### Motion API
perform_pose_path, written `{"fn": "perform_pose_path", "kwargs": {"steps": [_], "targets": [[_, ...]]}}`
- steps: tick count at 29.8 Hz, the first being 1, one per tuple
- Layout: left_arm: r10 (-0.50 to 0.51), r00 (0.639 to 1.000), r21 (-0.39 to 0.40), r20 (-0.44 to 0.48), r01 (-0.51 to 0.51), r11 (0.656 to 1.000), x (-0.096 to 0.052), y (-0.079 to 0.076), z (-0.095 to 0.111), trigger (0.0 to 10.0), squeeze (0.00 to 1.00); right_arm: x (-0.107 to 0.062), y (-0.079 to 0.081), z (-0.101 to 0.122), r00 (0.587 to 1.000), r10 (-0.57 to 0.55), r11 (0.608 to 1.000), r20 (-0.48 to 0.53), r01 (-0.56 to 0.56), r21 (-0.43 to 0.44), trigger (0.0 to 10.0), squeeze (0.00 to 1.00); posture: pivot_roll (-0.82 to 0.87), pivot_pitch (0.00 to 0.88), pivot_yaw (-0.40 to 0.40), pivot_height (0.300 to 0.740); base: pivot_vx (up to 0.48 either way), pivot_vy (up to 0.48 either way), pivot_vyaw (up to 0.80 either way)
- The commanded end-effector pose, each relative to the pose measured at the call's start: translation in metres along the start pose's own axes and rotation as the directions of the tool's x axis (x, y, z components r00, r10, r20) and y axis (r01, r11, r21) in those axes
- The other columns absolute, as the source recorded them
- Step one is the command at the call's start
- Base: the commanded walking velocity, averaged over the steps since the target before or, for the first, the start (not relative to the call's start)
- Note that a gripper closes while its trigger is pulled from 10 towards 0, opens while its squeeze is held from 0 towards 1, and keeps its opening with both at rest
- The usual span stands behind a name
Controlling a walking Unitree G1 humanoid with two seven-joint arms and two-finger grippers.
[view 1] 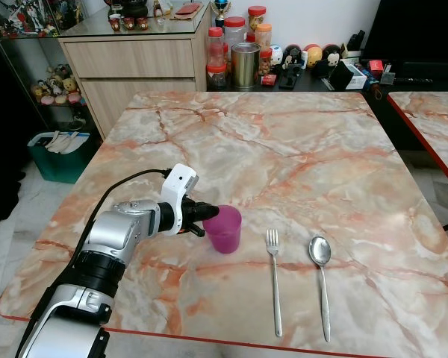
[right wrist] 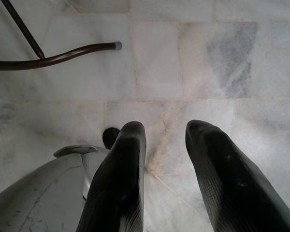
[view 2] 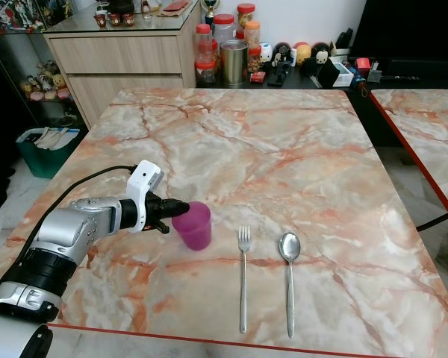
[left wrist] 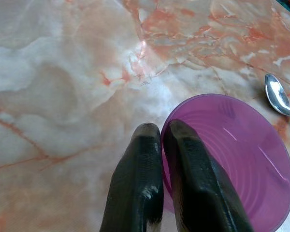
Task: Setting the table
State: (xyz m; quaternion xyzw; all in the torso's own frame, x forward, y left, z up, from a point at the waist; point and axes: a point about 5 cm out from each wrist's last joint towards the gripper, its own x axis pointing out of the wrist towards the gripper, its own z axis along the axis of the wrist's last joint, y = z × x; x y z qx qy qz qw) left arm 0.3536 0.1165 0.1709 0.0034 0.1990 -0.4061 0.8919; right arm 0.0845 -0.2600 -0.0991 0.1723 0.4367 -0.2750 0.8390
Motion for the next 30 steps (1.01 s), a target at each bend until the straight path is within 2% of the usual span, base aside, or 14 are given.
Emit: {"fn": "perform_pose_path", "kwargs": {"steps": [1,11,13,16,17,18,19,21,24,25,26,28,29,30], "targets": [[0.015,1.0,0.011,-0.024,-0.015,1.0,-0.003,0.004,-0.006,0.0,0.0,-0.001,-0.003,-0.002,1.0,-0.012,1.0,-0.004,0.012,0.009,10.0,0.0,0.05,0.095,0.024,0.74,0.0,0.0,0.0],[0.039,0.999,0.012,0.009,-0.039,0.999,-0.003,0.006,-0.003,0.0,0.0,-0.001,-0.003,-0.002,1.0,-0.011,1.0,-0.004,0.012,0.011,10.0,0.0,0.05,0.094,0.024,0.74,0.0,0.0,0.0],[0.085,0.993,-0.019,0.078,-0.084,0.996,-0.004,0.011,0.004,0.0,0.0,-0.001,-0.003,-0.002,1.0,-0.012,1.0,-0.004,0.012,0.011,10.0,0.0,0.05,0.094,0.024,0.74,0.0,0.0,0.0],[0.195,0.948,-0.148,0.249,-0.162,0.976,-0.013,0.024,0.026,0.0,0.0,-0.001,-0.003,-0.002,1.0,-0.012,1.0,-0.004,0.012,0.01,10.0,0.0,0.05,0.095,0.02,0.74,0.0,0.0,0.0],[0.222,0.934,-0.164,0.279,-0.182,0.97,-0.016,0.028,0.029,3.0,0.0,-0.001,-0.003,-0.002,1.0,-0.012,1.0,-0.004,0.012,0.01,10.0,0.0,0.05,0.095,0.02,0.74,0.0,0.0,0.0],[0.237,0.926,-0.17,0.295,-0.194,0.966,-0.018,0.03,0.031,3.0,0.0,-0.001,-0.003,-0.002,1.0,-0.012,1.0,-0.004,0.012,0.01,10.0,0.0,0.05,0.095,0.019,0.74,0.0,0.0,0.0],[0.301,0.887,-0.19,0.349,-0.248,0.95,-0.024,0.037,0.037,10.0,0.0,-0.001,-0.003,-0.002,1.0,-0.011,1.0,-0.004,0.011,0.009,10.0,0.0,0.05,0.094,0.02,0.74,0.0,0.0,0.0],[0.34,0.863,-0.211,0.374,-0.278,0.937,-0.029,0.043,0.04,10.0,0.0,-0.001,-0.003,-0.002,1.0,-0.011,1.0,-0.004,0.011,0.008,10.0,0.0,0.05,0.094,0.02,0.74,0.0,0.0,0.0],[0.483,0.765,-0.277,0.426,-0.398,0.875,-0.049,0.061,0.045,10.0,0.0,-0.001,-0.003,-0.002,1.0,-0.011,1.0,-0.004,0.011,0.009,10.0,0.0,0.05,0.093,0.02,0.74,0.0,0.0,0.0],[0.553,0.711,-0.304,0.435,-0.463,0.833,-0.059,0.071,0.044,10.0,0.0,-0.001,-0.003,-0.002,1.0,-0.011,1.0,-0.004,0.012,0.01,10.0,0.0,0.05,0.093,0.019,0.74,0.0,0.0,0.0],[0.553,0.711,-0.304,0.435,-0.463,0.833,-0.059,0.071,0.044,10.0,0.0,-0.001,-0.003,-0.002,1.0,-0.011,1.0,-0.004,0.012,0.01,10.0,0.0,0.05,0.093,0.019,0.74,0.0,0.0,0.0],[0.704,0.567,-0.312,0.427,-0.639,0.703,-0.091,0.095,0.039,10.0,0.0,-0.001,-0.002,-0.003,1.0,-0.011,1.0,-0.004,0.011,0.011,10.0,0.0,0.06,0.089,0.018,0.74,0.0,0.0,0.0],[0.704,0.567,-0.312,0.427,-0.639,0.703,-0.091,0.095,0.039,10.0,0.0,-0.001,-0.002,-0.003,1.0,-0.011,1.0,-0.004,0.011,0.011,10.0,0.0,0.06,0.089,0.018,0.74,0.0,0.0,0.0],[0.753,0.515,-0.321,0.41,-0.691,0.647,-0.103,0.103,0.034,10.0,0.0,-0.001,-0.002,-0.003,1.0,-0.011,1.0,-0.004,0.011,0.011,10.0,0.0,0.06,0.089,0.016,0.74,0.0,0.0,0.0]]}}
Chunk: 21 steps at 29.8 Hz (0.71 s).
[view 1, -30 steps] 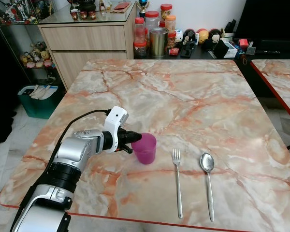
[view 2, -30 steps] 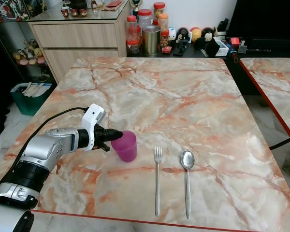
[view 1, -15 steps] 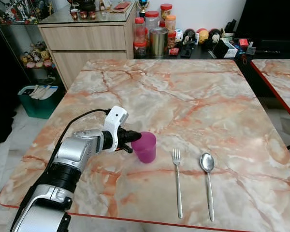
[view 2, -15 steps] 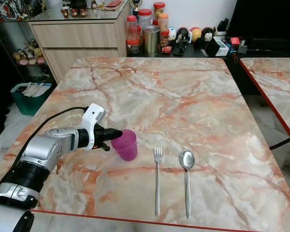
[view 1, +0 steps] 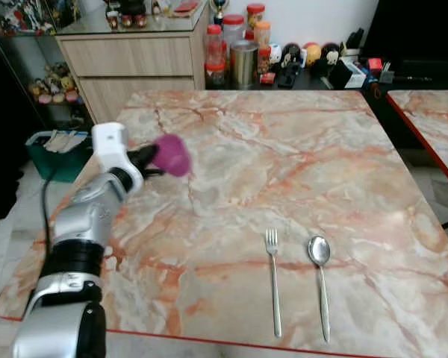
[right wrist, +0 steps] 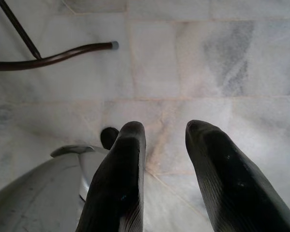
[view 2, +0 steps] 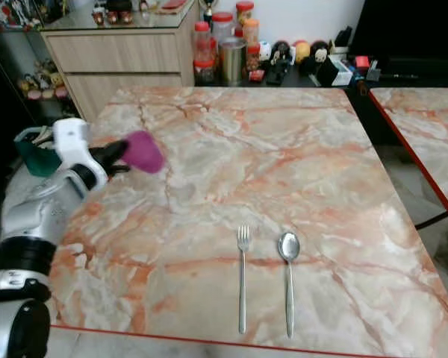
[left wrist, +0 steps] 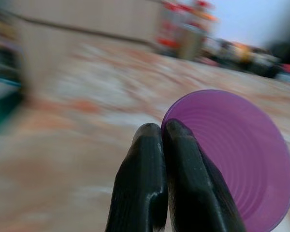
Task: Setting the table
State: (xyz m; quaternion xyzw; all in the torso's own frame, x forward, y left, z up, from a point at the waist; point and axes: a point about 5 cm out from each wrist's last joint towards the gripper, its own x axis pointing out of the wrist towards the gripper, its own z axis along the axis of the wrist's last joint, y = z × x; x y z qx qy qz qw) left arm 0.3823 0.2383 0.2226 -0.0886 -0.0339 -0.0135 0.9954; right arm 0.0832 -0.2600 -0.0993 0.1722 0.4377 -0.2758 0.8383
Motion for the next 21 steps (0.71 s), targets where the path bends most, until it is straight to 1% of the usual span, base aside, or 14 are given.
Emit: {"fn": "perform_pose_path", "kwargs": {"steps": [1,3,5,6,10,11,12,13,14,15,16,17,19,21], "targets": [[0.108,0.994,0.02,0.024,-0.108,0.994,-0.004,0.02,0.003,10.0,0.0,-0.001,-0.002,-0.002,1.0,-0.009,1.0,-0.003,0.009,0.011,10.0,0.0,0.06,0.089,0.016,0.74,0.0,0.0,0.0],[0.219,0.975,0.134,0.036,-0.222,0.966,-0.012,0.046,0.003,10.0,0.0,-0.001,-0.001,-0.002,1.0,-0.008,1.0,-0.003,0.008,0.013,10.0,0.0,0.06,0.089,0.018,0.74,0.0,0.0,0.0],[0.333,0.942,0.238,0.052,-0.335,0.912,-0.023,0.073,0.003,10.0,0.0,-0.001,-0.001,-0.003,1.0,-0.008,1.0,-0.003,0.008,0.015,10.0,0.0,0.06,0.087,0.019,0.74,0.0,0.0,0.0],[0.366,0.929,0.268,0.059,-0.368,0.89,-0.026,0.08,0.003,10.0,0.0,-0.001,-0.001,-0.003,1.0,-0.008,1.0,-0.003,0.008,0.016,10.0,0.0,0.06,0.087,0.019,0.74,0.0,0.0,0.0],[0.544,0.833,0.374,0.102,-0.539,0.755,-0.049,0.119,0.0,10.0,0.0,-0.001,-0.001,-0.003,1.0,-0.008,1.0,-0.003,0.008,0.017,10.0,0.0,0.07,0.089,0.02,0.74,0.0,0.0,0.0],[0.544,0.833,0.374,0.102,-0.539,0.755,-0.049,0.119,0.0,10.0,0.0,-0.001,-0.001,-0.003,1.0,-0.008,1.0,-0.003,0.008,0.017,10.0,0.0,0.07,0.089,0.02,0.74,0.0,0.0,0.0],[0.606,0.789,0.398,0.105,-0.592,0.701,-0.058,0.131,-0.002,10.0,0.0,-0.001,-0.001,-0.003,1.0,-0.008,1.0,-0.004,0.008,0.017,10.0,0.0,0.07,0.089,0.021,0.74,0.0,0.0,0.0],[0.653,0.75,0.463,0.105,-0.619,0.635,-0.067,0.141,-0.006,10.0,0.0,-0.001,-0.001,-0.004,1.0,-0.008,1.0,-0.004,0.008,0.018,10.0,0.0,0.07,0.089,0.019,0.74,0.0,0.0,0.0],[0.653,0.75,0.463,0.105,-0.619,0.635,-0.067,0.141,-0.006,10.0,0.0,-0.001,-0.001,-0.004,1.0,-0.008,1.0,-0.004,0.008,0.018,10.0,0.0,0.07,0.089,0.019,0.74,0.0,0.0,0.0],[0.695,0.711,0.534,0.107,-0.631,0.564,-0.076,0.15,-0.012,10.0,0.0,-0.001,-0.001,-0.004,1.0,-0.008,1.0,-0.004,0.008,0.018,10.0,0.0,0.07,0.087,0.018,0.74,0.0,0.0,0.0],[0.756,0.648,0.616,0.09,-0.633,0.469,-0.091,0.164,-0.025,10.0,0.0,-0.001,-0.001,-0.004,1.0,-0.008,1.0,-0.005,0.008,0.018,10.0,0.0,0.07,0.088,0.018,0.74,0.0,0.0,0.0],[0.756,0.648,0.616,0.09,-0.633,0.469,-0.091,0.164,-0.025,10.0,0.0,-0.001,-0.001,-0.004,1.0,-0.008,1.0,-0.005,0.008,0.018,10.0,0.0,0.07,0.088,0.018,0.74,0.0,0.0,0.0],[0.796,0.602,0.641,0.067,-0.637,0.428,-0.101,0.171,-0.036,10.0,0.0,-0.001,-0.001,-0.004,1.0,-0.008,1.0,-0.005,0.008,0.018,10.0,0.0,0.07,0.086,0.021,0.74,0.0,0.0,0.0],[0.805,0.589,0.648,0.073,-0.642,0.41,-0.104,0.173,-0.039,10.0,0.0,-0.001,-0.001,-0.004,1.0,-0.008,1.0,-0.005,0.008,0.018,10.0,0.0,0.07,0.086,0.019,0.74,0.0,0.0,0.0]]}}
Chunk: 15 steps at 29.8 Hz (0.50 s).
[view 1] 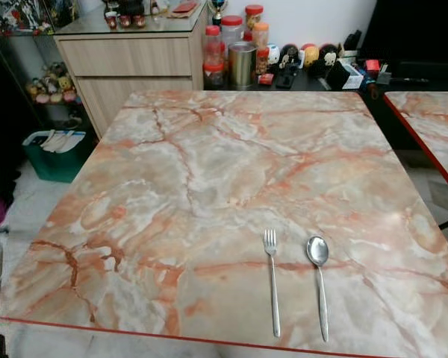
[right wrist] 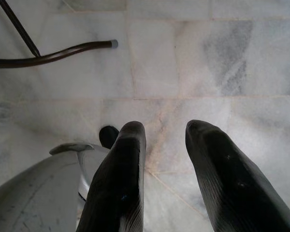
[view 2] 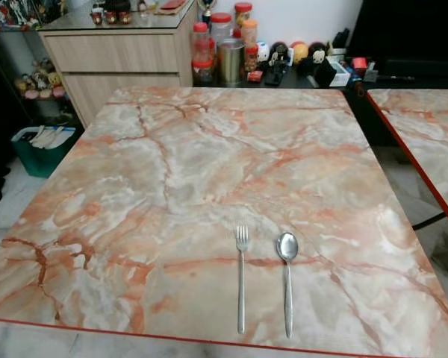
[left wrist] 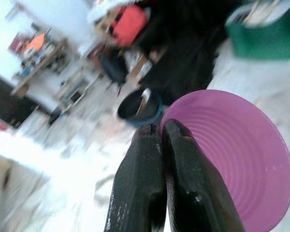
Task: Setting the table
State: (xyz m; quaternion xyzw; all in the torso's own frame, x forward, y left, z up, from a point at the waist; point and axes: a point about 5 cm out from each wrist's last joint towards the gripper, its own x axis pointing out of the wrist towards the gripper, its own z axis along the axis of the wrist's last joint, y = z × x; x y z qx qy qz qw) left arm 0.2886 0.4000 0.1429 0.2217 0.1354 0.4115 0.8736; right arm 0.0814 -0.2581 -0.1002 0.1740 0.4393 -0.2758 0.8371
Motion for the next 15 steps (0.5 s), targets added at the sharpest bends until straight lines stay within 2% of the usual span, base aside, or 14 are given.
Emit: {"fn": "perform_pose_path", "kwargs": {"steps": [1,4,6,10,15], "targets": [[0.038,0.999,0.054,-0.022,-0.036,0.998,-0.001,0.003,-0.01,10.0,0.0,0.0,-0.001,-0.001,1.0,-0.009,1.0,0.0,0.009,0.015,10.0,0.0,0.07,0.085,0.018,0.74,0.0,0.0,0.0],[0.061,0.991,0.146,-0.116,-0.044,0.988,-0.012,-0.004,-0.043,10.0,0.0,0.0,-0.001,-0.001,1.0,-0.01,1.0,0.0,0.01,0.014,10.0,0.0,0.07,0.084,0.017,0.74,0.0,0.0,0.0],[0.069,0.99,0.159,-0.126,-0.048,0.986,-0.013,-0.005,-0.047,10.0,0.0,0.0,-0.001,-0.001,1.0,-0.01,1.0,0.0,0.01,0.013,10.0,0.0,0.07,0.084,0.017,0.74,0.0,0.0,0.0],[0.069,0.975,0.212,-0.213,-0.023,0.977,-0.025,-0.013,-0.073,10.0,0.0,0.0,-0.001,0.0,1.0,-0.01,1.0,0.0,0.01,0.012,10.0,0.0,0.06,0.08,0.017,0.74,0.0,0.0,0.0],[0.057,0.96,0.223,-0.274,0.006,0.975,-0.035,-0.019,-0.091,10.0,0.0,0.0,-0.001,0.0,1.0,-0.01,1.0,0.001,0.01,0.014,10.0,0.0,0.06,0.078,0.017,0.74,0.0,0.0,0.0]]}}
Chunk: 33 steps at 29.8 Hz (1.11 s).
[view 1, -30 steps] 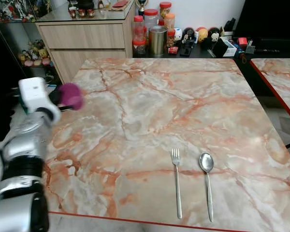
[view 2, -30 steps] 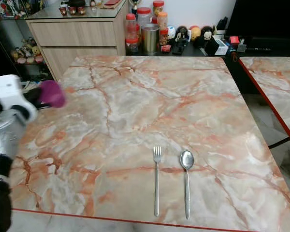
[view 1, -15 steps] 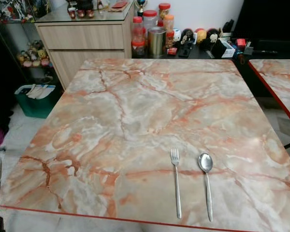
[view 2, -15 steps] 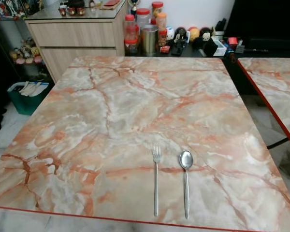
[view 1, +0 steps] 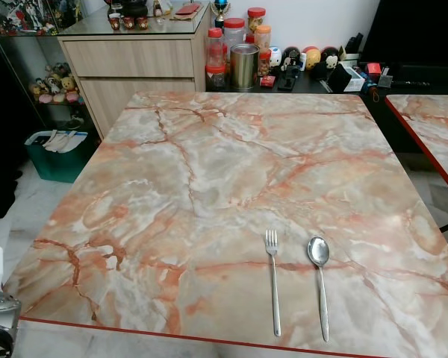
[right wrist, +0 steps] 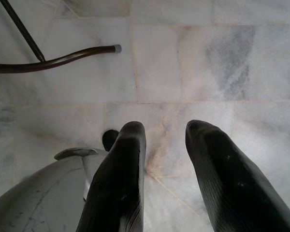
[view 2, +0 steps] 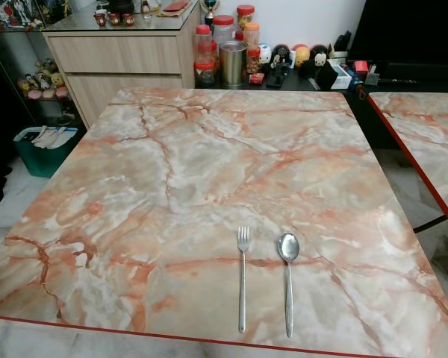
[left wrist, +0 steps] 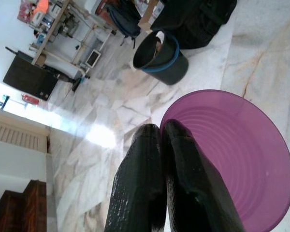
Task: Setting the table
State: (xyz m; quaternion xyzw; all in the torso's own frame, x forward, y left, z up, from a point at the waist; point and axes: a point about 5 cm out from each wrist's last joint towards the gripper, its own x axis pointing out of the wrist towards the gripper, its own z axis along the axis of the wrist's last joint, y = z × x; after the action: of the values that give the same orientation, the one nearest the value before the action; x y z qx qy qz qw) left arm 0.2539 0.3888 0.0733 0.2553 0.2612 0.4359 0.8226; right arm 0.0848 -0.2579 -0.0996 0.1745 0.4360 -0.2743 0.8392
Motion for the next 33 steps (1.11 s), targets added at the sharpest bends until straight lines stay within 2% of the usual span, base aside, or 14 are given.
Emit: {"fn": "perform_pose_path", "kwargs": {"steps": [1,2,6,7,8,9,11,12,15,16,18,22,26,33], "targets": [[-0.015,0.997,0.051,-0.08,0.019,0.999,-0.006,-0.006,-0.025,10.0,0.0,-0.001,-0.003,-0.003,1.0,-0.015,1.0,-0.006,0.015,0.013,10.0,0.0,0.06,0.078,0.017,0.74,0.0,0.0,0.0],[-0.015,0.997,0.051,-0.08,0.019,0.999,-0.006,-0.006,-0.025,10.0,0.0,-0.001,-0.003,-0.003,1.0,-0.015,1.0,-0.006,0.015,0.013,10.0,0.0,0.06,0.078,0.017,0.74,0.0,0.0,0.0],[-0.037,0.985,0.079,-0.167,0.051,0.996,-0.016,-0.016,-0.052,10.0,0.0,-0.001,-0.003,-0.003,1.0,-0.015,1.0,-0.006,0.015,0.014,10.0,0.0,0.06,0.075,0.018,0.74,0.0,0.0,0.0],[-0.024,0.98,0.043,-0.198,0.034,0.999,-0.019,-0.015,-0.059,10.0,0.0,-0.001,-0.003,-0.003,1.0,-0.015,1.0,-0.005,0.016,0.014,10.0,0.0,0.06,0.076,0.017,0.74,0.0,0.0,0.0],[-0.004,0.978,-0.068,-0.207,-0.01,0.998,-0.018,-0.013,-0.059,10.0,0.0,-0.001,-0.003,-0.003,1.0,-0.016,1.0,-0.005,0.016,0.014,10.0,0.0,0.06,0.076,0.016,0.74,0.0,0.0,0.0],[-0.004,0.978,-0.068,-0.207,-0.01,0.998,-0.018,-0.013,-0.059,10.0,0.0,-0.001,-0.003,-0.003,1.0,-0.016,1.0,-0.005,0.016,0.014,10.0,0.0,0.06,0.076,0.016,0.74,0.0,0.0,0.0],[0.018,0.989,-0.137,-0.147,-0.039,0.99,-0.013,-0.008,-0.046,10.0,0.0,-0.001,-0.004,-0.002,1.0,-0.015,1.0,-0.005,0.015,0.013,10.0,0.0,0.06,0.076,0.012,0.74,0.0,0.0,0.0],[0.036,0.994,-0.205,-0.103,-0.057,0.977,-0.009,-0.003,-0.033,10.0,0.0,-0.001,-0.004,-0.002,1.0,-0.015,1.0,-0.004,0.015,0.012,10.0,0.0,0.07,0.076,0.009,0.74,0.0,0.0,0.0],[0.101,0.994,-0.257,-0.044,-0.109,0.96,-0.001,0.01,-0.012,10.0,0.0,-0.001,-0.004,-0.002,1.0,-0.015,1.0,-0.005,0.015,0.013,10.0,0.0,0.07,0.075,0.009,0.74,0.0,0.0,0.0],[0.101,0.994,-0.257,-0.044,-0.109,0.96,-0.001,0.01,-0.012,10.0,0.0,-0.001,-0.004,-0.002,1.0,-0.015,1.0,-0.005,0.015,0.013,10.0,0.0,0.07,0.075,0.009,0.74,0.0,0.0,0.0],[0.149,0.989,-0.241,0.0,-0.145,0.96,0.006,0.021,0.005,10.0,0.0,-0.001,-0.004,-0.002,1.0,-0.015,1.0,-0.005,0.015,0.014,10.0,0.0,0.07,0.071,0.011,0.74,0.0,0.0,0.0],[0.186,0.983,-0.234,0.002,-0.18,0.955,0.009,0.03,0.01,10.0,0.0,-0.001,-0.003,-0.002,1.0,-0.015,1.0,-0.005,0.015,0.016,10.0,0.0,0.07,0.067,0.017,0.74,0.0,0.0,0.0],[0.269,0.962,-0.267,0.033,-0.251,0.93,0.013,0.048,0.015,10.0,0.0,-0.001,-0.002,-0.002,1.0,-0.014,1.0,-0.005,0.014,0.019,10.0,0.0,0.08,0.062,0.016,0.74,0.0,0.0,0.0],[0.3,0.954,-0.186,0.0,-0.295,0.937,0.016,0.061,0.0,10.0,0.0,-0.001,-0.001,-0.004,1.0,-0.012,1.0,-0.008,0.012,0.023,10.0,0.0,0.09,0.045,0.025,0.74,0.0,0.0,0.0]]}}
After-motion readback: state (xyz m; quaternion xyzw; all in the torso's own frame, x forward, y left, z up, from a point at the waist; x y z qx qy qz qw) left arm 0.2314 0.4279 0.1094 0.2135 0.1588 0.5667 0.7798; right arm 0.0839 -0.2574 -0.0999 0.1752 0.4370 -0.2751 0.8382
